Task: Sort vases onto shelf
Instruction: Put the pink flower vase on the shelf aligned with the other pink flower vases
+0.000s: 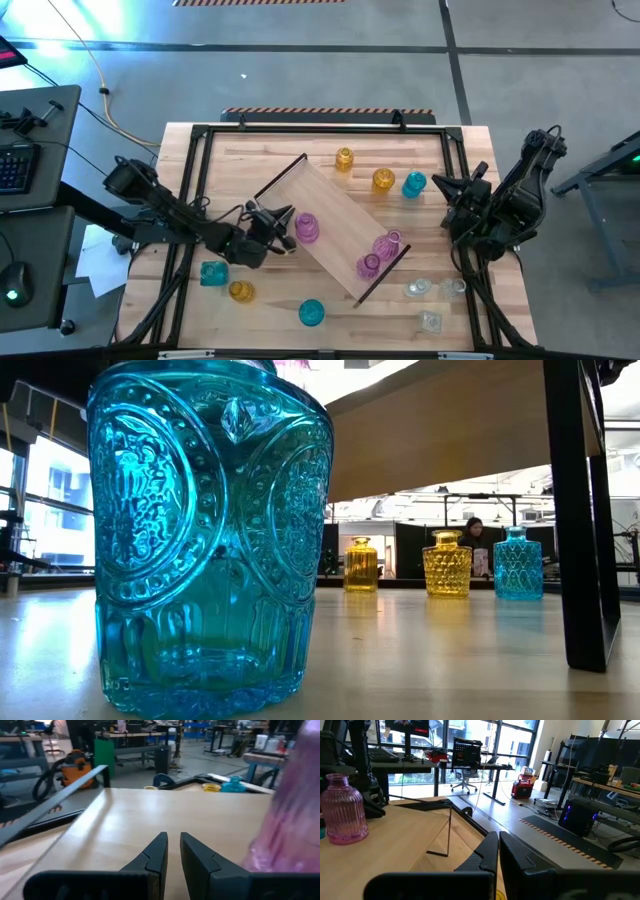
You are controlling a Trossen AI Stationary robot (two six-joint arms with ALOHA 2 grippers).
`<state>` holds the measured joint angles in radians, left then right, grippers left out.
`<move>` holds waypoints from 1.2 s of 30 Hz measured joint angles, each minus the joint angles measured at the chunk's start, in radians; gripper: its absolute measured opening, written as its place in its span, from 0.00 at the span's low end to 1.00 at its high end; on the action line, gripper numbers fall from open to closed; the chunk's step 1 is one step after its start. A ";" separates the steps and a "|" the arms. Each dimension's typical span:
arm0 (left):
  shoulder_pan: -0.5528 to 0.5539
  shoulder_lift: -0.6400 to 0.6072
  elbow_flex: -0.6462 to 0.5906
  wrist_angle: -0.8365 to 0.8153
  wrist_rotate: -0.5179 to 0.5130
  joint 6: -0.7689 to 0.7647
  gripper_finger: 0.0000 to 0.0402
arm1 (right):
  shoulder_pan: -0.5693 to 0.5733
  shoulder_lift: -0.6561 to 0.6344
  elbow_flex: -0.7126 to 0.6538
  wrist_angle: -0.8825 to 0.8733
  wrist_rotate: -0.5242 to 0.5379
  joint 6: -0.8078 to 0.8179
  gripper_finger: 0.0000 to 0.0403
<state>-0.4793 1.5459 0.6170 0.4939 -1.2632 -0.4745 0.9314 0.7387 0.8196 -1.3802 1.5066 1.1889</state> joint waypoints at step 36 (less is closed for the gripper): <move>0.048 0.015 0.097 0.170 0.453 0.215 0.11 | 0.000 0.000 0.000 0.001 -0.005 0.001 0.00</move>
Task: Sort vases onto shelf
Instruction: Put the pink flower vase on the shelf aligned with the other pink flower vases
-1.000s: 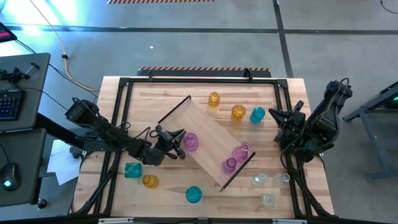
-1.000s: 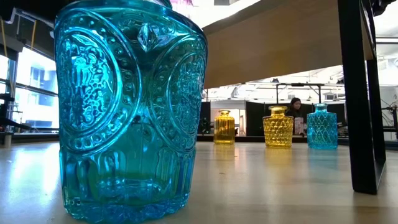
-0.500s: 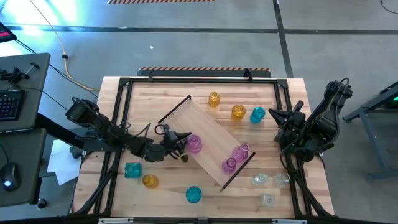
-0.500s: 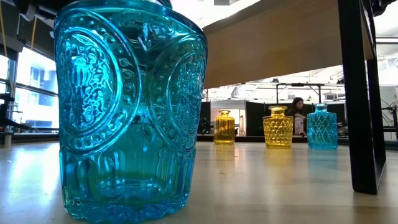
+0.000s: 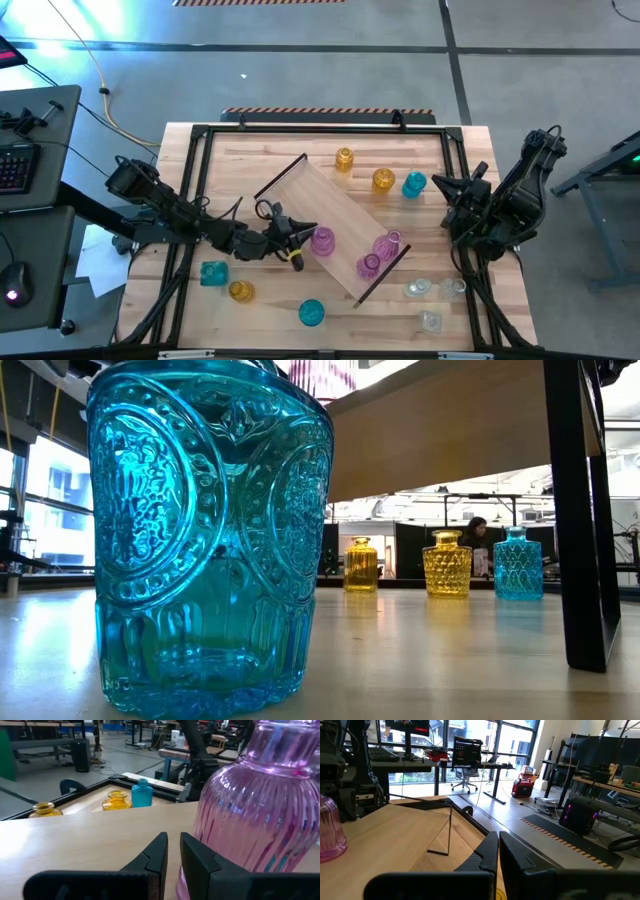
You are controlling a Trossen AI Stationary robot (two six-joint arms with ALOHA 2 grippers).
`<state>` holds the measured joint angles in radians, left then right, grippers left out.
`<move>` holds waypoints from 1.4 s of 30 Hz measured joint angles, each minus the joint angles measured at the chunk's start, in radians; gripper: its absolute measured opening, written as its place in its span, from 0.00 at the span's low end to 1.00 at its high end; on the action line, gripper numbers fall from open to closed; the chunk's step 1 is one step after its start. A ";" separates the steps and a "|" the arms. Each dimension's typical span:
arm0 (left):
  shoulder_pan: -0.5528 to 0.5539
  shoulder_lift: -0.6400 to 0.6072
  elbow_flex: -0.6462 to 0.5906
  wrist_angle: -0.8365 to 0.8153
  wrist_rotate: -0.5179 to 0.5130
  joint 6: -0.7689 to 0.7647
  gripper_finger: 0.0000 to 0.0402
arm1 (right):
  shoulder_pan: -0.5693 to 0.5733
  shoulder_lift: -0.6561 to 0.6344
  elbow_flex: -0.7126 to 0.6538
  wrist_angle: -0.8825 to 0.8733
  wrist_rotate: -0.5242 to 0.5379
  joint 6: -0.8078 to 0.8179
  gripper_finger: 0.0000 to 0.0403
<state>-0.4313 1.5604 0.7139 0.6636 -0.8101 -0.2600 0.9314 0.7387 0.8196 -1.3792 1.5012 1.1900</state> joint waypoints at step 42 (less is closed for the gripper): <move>0.011 0.280 0.249 0.068 0.029 0.035 0.11 | 0.000 0.000 0.000 -0.008 -0.033 -0.001 0.00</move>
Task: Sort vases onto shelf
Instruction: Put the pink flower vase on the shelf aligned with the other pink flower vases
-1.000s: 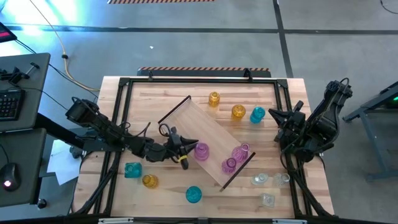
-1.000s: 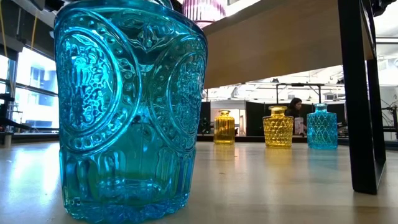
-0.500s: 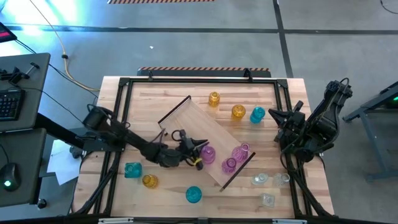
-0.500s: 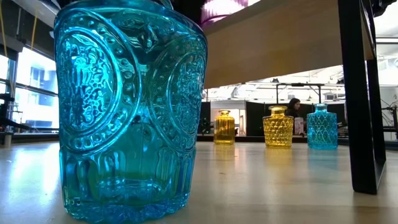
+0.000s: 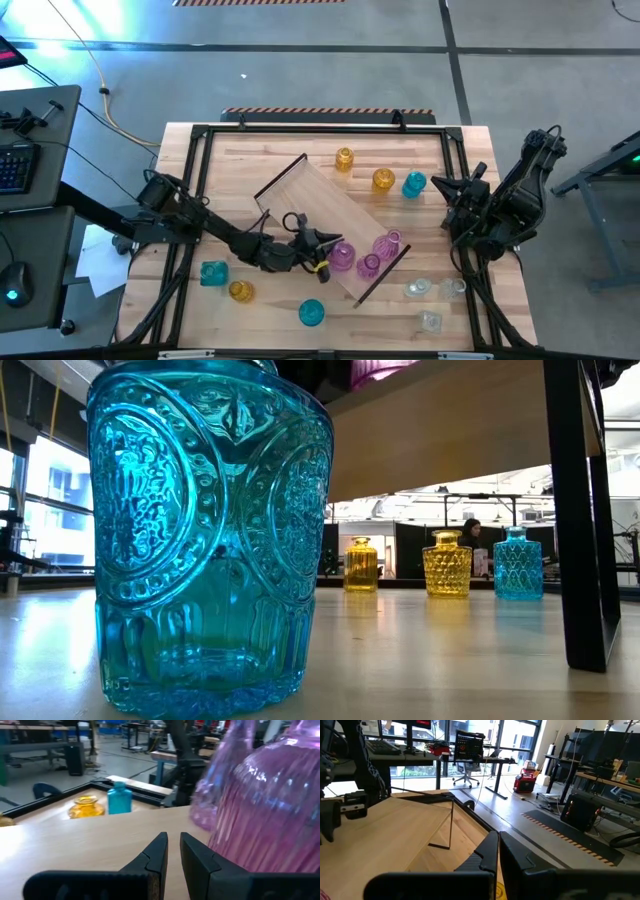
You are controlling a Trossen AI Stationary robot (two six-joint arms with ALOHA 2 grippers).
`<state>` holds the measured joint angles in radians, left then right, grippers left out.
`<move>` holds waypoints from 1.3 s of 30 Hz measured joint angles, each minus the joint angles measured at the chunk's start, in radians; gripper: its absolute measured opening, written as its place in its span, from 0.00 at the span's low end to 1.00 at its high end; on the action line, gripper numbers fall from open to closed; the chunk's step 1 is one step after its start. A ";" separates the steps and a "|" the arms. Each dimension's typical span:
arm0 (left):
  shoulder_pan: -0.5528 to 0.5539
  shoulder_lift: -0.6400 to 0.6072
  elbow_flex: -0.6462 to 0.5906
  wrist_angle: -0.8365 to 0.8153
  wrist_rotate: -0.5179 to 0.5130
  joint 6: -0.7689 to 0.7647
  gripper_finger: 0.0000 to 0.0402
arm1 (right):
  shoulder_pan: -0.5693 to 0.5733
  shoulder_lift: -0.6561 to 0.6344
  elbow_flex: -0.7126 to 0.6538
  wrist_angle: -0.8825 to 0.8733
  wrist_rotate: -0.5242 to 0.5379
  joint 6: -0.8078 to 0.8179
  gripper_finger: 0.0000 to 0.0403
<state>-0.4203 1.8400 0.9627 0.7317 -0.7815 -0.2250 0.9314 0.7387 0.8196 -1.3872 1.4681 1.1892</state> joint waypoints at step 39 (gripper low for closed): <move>-0.061 0.000 0.078 -0.011 0.047 0.010 0.11 | 0.000 0.000 0.000 0.000 0.002 0.016 0.00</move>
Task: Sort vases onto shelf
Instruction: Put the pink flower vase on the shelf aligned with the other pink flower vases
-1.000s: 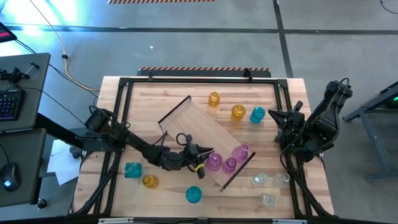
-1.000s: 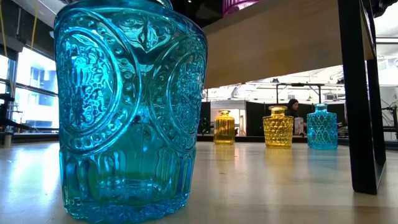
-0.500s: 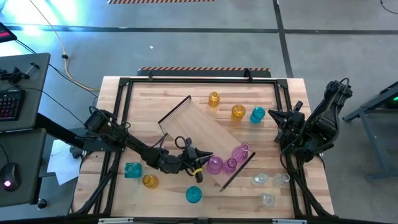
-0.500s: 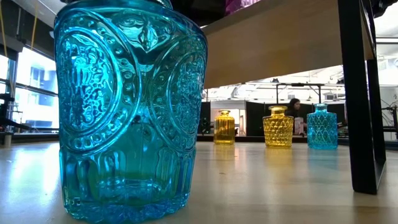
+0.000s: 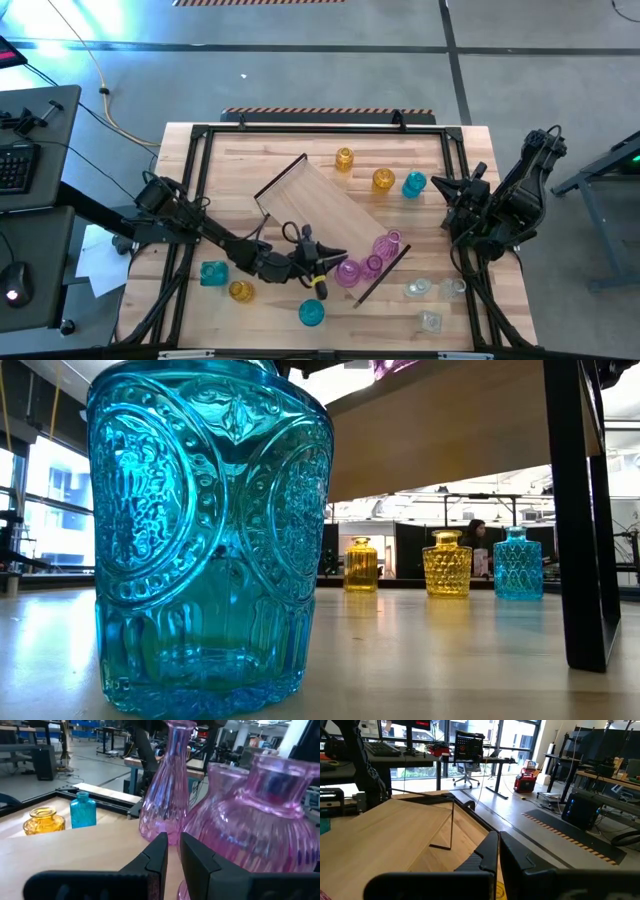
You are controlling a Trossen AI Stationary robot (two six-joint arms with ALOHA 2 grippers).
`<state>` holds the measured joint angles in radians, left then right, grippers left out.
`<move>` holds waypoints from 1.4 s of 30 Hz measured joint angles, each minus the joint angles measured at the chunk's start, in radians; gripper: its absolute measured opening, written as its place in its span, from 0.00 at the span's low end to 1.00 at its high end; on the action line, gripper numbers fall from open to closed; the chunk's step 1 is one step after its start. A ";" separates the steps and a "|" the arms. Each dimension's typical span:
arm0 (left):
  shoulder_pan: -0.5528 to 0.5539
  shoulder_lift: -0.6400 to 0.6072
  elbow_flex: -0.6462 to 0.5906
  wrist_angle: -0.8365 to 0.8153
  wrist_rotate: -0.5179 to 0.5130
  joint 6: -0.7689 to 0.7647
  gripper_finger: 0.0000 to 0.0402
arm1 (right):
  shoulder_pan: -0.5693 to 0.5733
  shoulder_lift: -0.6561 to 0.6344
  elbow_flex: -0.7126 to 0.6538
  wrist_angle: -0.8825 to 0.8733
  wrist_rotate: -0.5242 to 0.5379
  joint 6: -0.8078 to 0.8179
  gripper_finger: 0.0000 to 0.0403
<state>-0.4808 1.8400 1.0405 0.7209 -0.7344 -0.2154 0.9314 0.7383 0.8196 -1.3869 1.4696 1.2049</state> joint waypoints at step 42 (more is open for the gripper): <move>0.044 0.158 0.142 -0.025 -0.023 -0.090 0.11 | 0.000 0.000 0.000 -0.008 -0.008 0.000 0.00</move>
<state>-0.4371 1.9984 1.1828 0.6956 -0.7578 -0.3052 0.9314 0.7383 0.8196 -1.3952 1.4617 1.2049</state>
